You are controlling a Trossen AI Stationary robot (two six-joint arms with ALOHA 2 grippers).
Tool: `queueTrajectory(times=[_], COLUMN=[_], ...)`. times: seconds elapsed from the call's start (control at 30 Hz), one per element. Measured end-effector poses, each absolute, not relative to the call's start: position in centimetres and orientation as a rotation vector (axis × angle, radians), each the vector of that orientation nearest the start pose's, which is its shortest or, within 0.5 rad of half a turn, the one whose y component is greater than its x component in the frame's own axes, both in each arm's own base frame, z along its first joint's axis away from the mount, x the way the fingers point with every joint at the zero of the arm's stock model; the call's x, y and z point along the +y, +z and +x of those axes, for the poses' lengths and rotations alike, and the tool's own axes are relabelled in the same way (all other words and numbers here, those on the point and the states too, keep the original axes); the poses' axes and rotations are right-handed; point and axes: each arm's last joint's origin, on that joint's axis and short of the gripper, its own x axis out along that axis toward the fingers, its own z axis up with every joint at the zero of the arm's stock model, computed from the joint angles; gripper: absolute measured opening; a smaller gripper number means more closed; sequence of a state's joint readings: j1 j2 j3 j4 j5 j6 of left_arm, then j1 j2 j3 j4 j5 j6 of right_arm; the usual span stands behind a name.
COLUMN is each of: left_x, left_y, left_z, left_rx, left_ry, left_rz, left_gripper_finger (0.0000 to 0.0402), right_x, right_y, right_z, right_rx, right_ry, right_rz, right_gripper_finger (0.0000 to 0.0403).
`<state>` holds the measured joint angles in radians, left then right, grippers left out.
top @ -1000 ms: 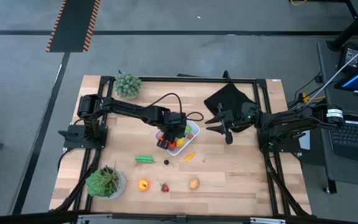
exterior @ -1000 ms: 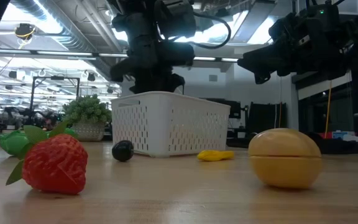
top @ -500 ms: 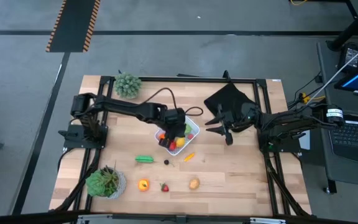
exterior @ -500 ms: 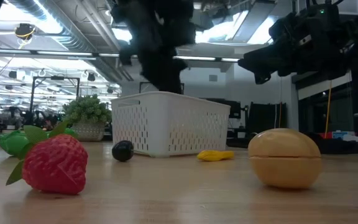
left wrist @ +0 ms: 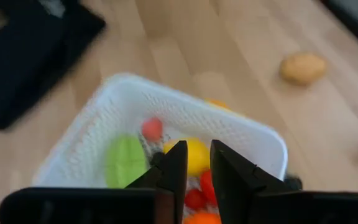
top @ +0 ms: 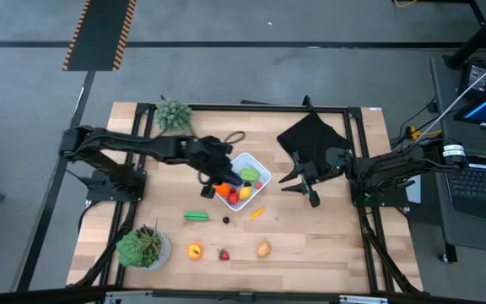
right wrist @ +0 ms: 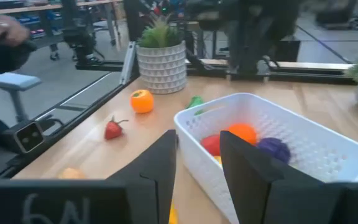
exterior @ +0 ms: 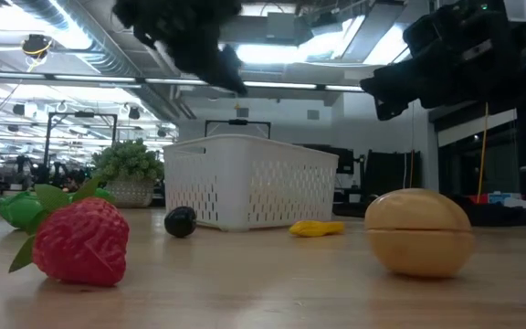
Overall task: Pick and placing Produce into tupperware
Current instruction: Put the corn into the white bin
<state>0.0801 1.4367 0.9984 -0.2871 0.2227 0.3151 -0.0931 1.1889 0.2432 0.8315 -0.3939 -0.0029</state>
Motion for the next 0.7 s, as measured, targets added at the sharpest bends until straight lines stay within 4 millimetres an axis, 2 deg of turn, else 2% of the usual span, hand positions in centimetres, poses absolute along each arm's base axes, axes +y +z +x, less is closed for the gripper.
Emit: queueTrajectory(times=[0.33,0.47,0.6,0.7], left_x=[2.6,2.3,1.9,1.3], left_y=[24.9,24.6,23.4,22.1], left_z=[23.3,21.3,19.9,19.3], left_rx=[0.509,0.423,0.33,0.28], left_ry=[-0.111,-0.099,-0.101,-0.129], left_rz=[0.147,0.156,0.124,0.119], left_gripper_finger=[0.0042,0.0034,0.0026,0.002], right_x=[-0.2,-0.2,-0.2,0.0], right_y=[17.6,17.7,18.5,19.1], right_z=[20.8,20.8,21.4,22.4], right_rx=[0.093,0.091,0.088,0.165], right_ry=[0.331,0.331,0.331,0.337], right_rz=[0.021,0.018,0.02,0.032], right_gripper_finger=[0.0126,0.0126,0.0126,0.0126])
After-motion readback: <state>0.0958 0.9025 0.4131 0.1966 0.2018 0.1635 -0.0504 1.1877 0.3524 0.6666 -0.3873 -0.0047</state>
